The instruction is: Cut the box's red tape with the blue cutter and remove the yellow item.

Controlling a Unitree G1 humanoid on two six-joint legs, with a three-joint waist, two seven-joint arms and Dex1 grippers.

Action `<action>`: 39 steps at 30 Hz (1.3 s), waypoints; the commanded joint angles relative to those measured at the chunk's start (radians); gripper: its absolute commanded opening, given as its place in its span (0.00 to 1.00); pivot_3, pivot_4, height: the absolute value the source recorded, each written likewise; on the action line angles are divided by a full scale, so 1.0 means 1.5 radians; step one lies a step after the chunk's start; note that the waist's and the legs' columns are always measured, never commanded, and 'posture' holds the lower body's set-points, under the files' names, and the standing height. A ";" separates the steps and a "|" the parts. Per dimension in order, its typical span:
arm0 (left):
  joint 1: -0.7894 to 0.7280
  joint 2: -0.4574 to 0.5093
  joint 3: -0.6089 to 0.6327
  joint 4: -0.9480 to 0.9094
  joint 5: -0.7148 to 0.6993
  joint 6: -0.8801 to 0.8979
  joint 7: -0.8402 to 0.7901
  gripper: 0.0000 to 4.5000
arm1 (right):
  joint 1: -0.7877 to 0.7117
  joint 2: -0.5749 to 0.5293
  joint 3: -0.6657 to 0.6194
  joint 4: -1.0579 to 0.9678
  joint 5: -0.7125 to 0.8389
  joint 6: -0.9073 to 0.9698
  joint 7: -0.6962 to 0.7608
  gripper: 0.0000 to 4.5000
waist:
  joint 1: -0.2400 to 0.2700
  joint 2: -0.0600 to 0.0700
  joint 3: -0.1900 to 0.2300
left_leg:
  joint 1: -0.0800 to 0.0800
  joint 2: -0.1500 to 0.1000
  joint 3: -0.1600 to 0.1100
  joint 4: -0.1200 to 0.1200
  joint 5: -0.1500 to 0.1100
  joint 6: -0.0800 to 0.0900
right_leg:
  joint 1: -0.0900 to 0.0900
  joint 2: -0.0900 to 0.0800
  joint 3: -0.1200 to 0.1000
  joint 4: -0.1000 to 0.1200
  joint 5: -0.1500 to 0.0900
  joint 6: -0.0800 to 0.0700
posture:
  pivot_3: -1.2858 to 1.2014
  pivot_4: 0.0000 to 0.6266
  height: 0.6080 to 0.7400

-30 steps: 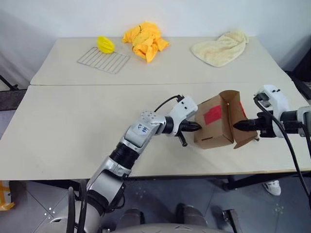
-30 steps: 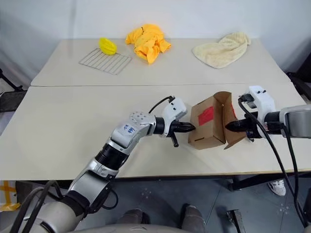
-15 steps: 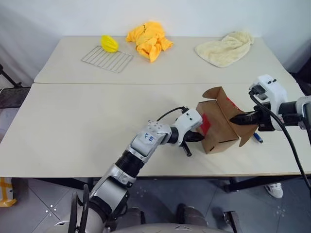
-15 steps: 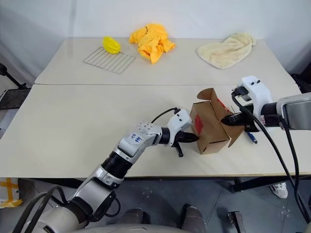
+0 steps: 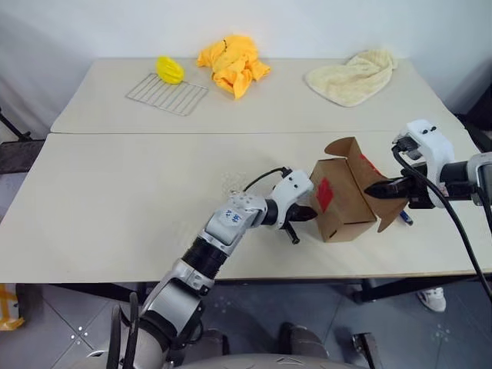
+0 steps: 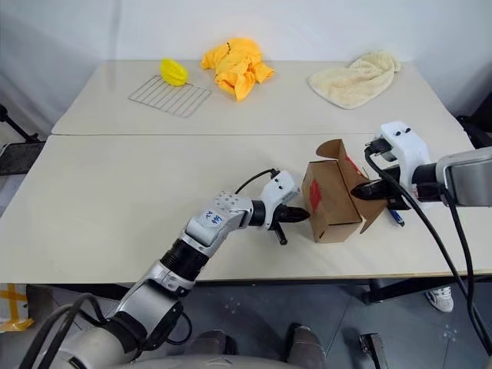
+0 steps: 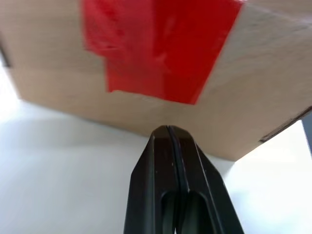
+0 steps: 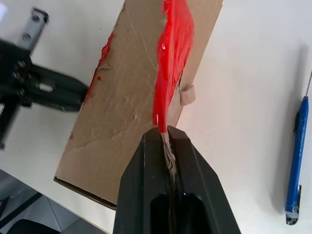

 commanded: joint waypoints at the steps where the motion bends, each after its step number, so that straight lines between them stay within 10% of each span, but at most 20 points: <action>1: 0.011 0.007 0.012 -0.046 -0.011 0.011 0.000 0.00 | 0.001 -0.018 0.038 -0.006 -0.024 0.013 0.008 0.01 | 0.000 0.000 0.000 | 0.000 0.000 0.000 0.000 0.000 0.000 | 0.000 0.000 0.000 0.000 0.000 0.000 | 0.52 0.24 1.00; 10: -0.065 -0.035 0.158 -0.102 -0.141 0.105 0.016 0.00 | -0.006 -0.033 0.065 -0.018 -0.078 0.013 0.044 0.01 | 0.001 0.000 0.000 | -0.001 0.000 0.000 0.001 0.000 0.000 | 0.000 0.000 0.000 0.000 0.000 0.000 | 0.52 0.24 1.00; 39: -0.161 -0.080 0.048 0.059 -0.102 -0.051 -0.072 0.00 | -0.110 -0.079 0.101 -0.061 -0.079 0.013 0.073 0.01 | -0.005 0.000 0.000 | -0.007 0.000 0.000 0.000 0.000 0.000 | -0.006 0.000 -0.001 -0.001 0.000 0.000 | 0.52 0.24 1.00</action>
